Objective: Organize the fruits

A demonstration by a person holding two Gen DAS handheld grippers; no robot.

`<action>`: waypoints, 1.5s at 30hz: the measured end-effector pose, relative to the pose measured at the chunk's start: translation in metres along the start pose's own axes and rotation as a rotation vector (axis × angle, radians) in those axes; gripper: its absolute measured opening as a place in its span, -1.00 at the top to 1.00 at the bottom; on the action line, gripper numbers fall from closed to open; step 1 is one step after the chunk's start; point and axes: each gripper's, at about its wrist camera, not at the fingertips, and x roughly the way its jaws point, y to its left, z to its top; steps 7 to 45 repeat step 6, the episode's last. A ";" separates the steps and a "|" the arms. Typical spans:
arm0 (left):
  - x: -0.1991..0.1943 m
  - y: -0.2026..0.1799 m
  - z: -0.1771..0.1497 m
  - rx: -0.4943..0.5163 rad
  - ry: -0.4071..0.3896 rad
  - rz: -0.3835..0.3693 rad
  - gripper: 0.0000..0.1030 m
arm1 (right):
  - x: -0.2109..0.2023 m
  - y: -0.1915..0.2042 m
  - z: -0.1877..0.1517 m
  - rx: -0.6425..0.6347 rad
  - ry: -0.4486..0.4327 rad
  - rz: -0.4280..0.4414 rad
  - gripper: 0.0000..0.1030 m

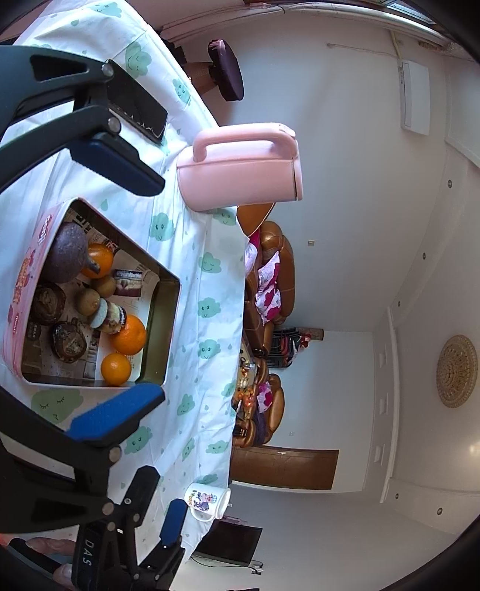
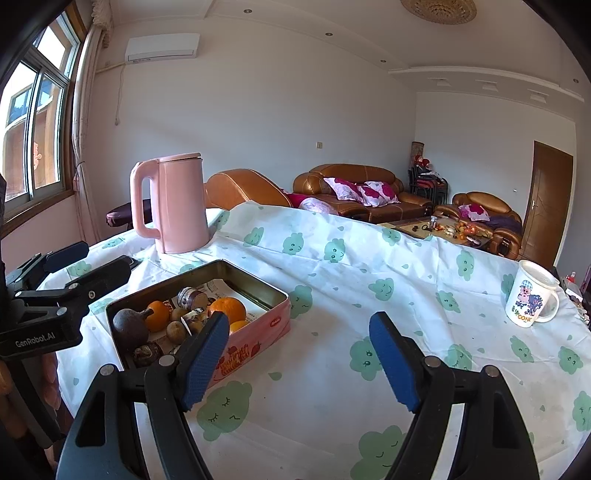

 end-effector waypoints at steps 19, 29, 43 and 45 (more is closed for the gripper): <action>0.002 0.001 -0.001 -0.007 0.007 0.006 -1.00 | 0.004 -0.004 -0.007 0.004 0.018 -0.008 -0.54; 0.002 0.001 -0.001 -0.007 0.007 0.006 -1.00 | 0.004 -0.004 -0.007 0.004 0.018 -0.008 -0.54; 0.002 0.001 -0.001 -0.007 0.007 0.006 -1.00 | 0.004 -0.004 -0.007 0.004 0.018 -0.008 -0.54; 0.002 0.001 -0.001 -0.007 0.007 0.006 -1.00 | 0.004 -0.004 -0.007 0.004 0.018 -0.008 -0.54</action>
